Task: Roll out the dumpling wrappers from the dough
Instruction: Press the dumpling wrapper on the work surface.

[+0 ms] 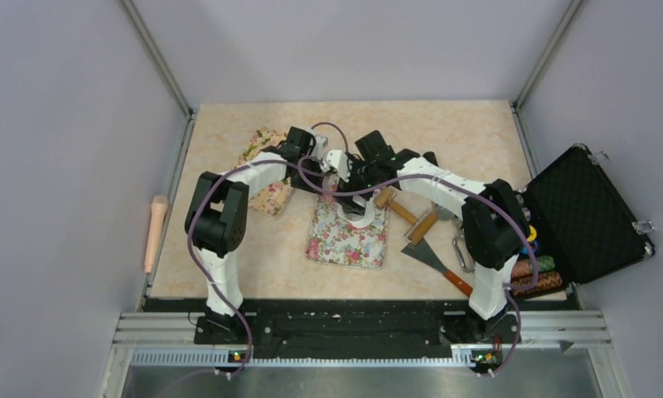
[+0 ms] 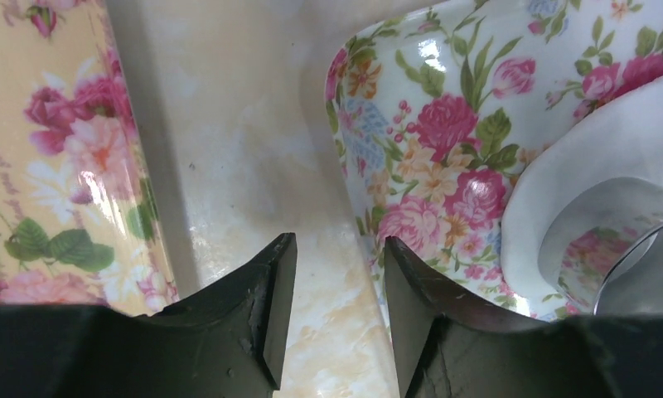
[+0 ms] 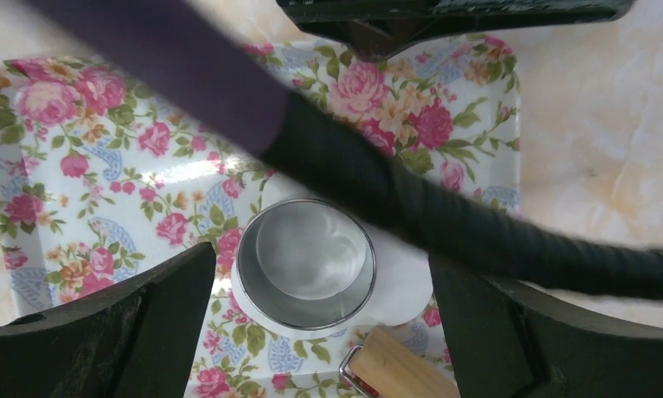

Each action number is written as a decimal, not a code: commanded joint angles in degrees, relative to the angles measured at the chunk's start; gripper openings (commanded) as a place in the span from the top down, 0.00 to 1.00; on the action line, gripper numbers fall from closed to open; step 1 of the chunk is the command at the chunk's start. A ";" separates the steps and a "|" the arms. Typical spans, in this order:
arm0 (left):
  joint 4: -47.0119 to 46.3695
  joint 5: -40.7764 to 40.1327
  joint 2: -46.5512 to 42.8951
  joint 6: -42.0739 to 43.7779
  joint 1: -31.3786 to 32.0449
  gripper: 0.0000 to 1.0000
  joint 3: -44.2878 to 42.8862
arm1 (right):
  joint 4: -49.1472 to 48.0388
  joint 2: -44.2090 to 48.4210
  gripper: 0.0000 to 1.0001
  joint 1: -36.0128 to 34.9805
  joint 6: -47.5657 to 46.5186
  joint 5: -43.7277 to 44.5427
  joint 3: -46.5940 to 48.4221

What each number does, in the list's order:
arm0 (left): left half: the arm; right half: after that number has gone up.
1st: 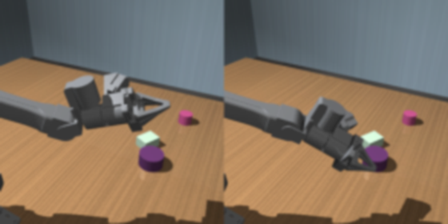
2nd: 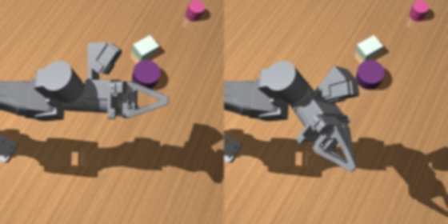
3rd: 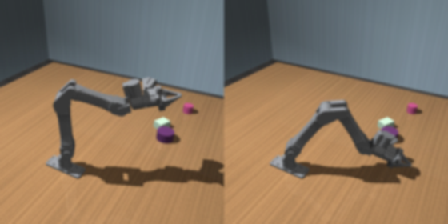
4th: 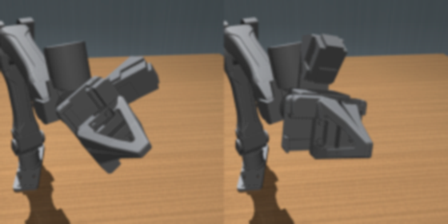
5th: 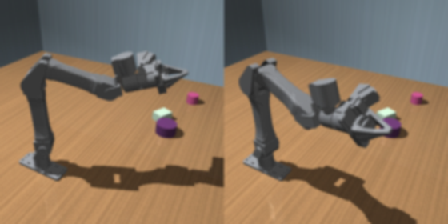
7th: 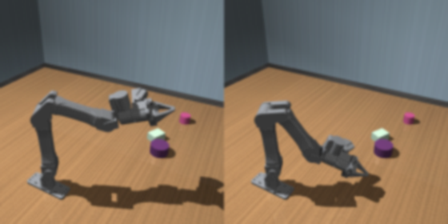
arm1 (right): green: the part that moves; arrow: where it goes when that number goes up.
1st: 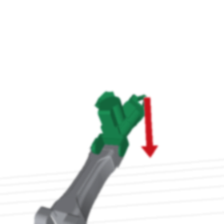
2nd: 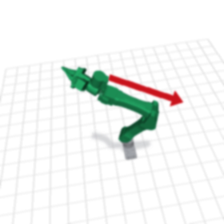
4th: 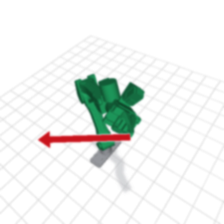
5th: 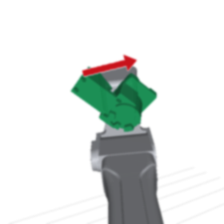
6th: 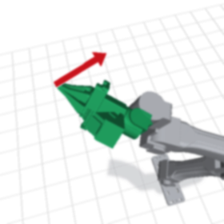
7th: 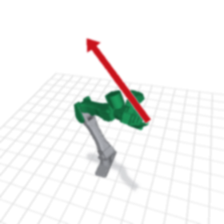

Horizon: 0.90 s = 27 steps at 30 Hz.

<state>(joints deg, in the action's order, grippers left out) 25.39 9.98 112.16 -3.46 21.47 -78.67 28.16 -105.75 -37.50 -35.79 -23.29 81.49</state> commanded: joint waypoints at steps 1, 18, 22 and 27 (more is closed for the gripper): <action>3.22 -2.99 2.65 -1.20 0.63 0.56 -5.15 | -0.13 -2.80 0.01 -0.53 1.93 3.00 1.89; 4.94 -8.22 4.69 -2.05 2.32 0.86 -7.29 | 1.05 -3.57 0.01 -2.36 5.25 1.44 2.19; 4.76 -8.39 4.47 -2.12 2.32 0.87 -7.06 | 1.06 -4.63 0.01 -2.73 6.19 1.46 2.98; 4.43 -8.54 4.18 -2.21 2.34 0.87 -6.67 | 1.03 -5.39 0.01 -3.07 6.75 1.68 3.10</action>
<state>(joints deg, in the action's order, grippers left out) 29.43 3.33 116.42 -6.15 23.68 -84.33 29.61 -109.86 -39.22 -29.93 -21.04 81.91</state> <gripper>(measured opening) 0.146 0.987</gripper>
